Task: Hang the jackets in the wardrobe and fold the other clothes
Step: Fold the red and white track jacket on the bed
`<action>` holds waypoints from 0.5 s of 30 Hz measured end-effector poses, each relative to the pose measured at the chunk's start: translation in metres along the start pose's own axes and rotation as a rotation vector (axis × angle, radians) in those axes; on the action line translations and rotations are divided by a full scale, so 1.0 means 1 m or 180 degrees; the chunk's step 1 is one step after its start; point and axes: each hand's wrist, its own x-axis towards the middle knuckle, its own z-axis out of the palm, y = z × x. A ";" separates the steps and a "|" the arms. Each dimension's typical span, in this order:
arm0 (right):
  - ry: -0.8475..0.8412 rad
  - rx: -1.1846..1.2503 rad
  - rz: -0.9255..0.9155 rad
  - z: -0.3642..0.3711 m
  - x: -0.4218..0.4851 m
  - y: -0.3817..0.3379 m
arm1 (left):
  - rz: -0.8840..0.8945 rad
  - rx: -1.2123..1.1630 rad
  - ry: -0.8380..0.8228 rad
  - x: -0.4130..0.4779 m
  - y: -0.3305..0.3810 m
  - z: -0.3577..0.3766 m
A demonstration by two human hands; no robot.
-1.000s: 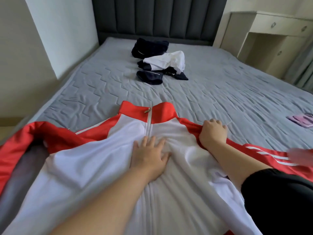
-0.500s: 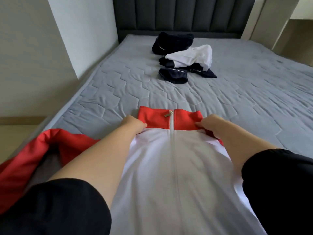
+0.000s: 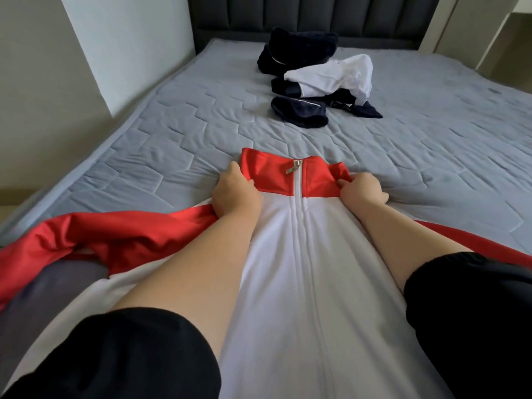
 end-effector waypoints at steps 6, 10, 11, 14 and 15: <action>-0.0092 -0.0381 -0.0205 0.001 -0.001 -0.003 | 0.0319 -0.0052 -0.0886 -0.043 0.016 -0.011; -0.0448 -0.0309 -0.0427 -0.015 -0.010 -0.004 | 0.1623 0.0868 -0.0748 -0.133 0.013 -0.005; -0.0635 -0.0179 -0.0541 -0.023 -0.014 -0.003 | 0.1865 0.0963 -0.0838 -0.156 0.012 -0.002; -0.1270 0.0669 -0.0524 -0.050 -0.031 0.003 | 0.1966 0.1150 -0.1062 -0.174 0.010 0.002; -0.1531 0.1050 -0.0296 -0.063 -0.037 0.008 | 0.1911 0.1237 -0.1077 -0.172 0.010 0.001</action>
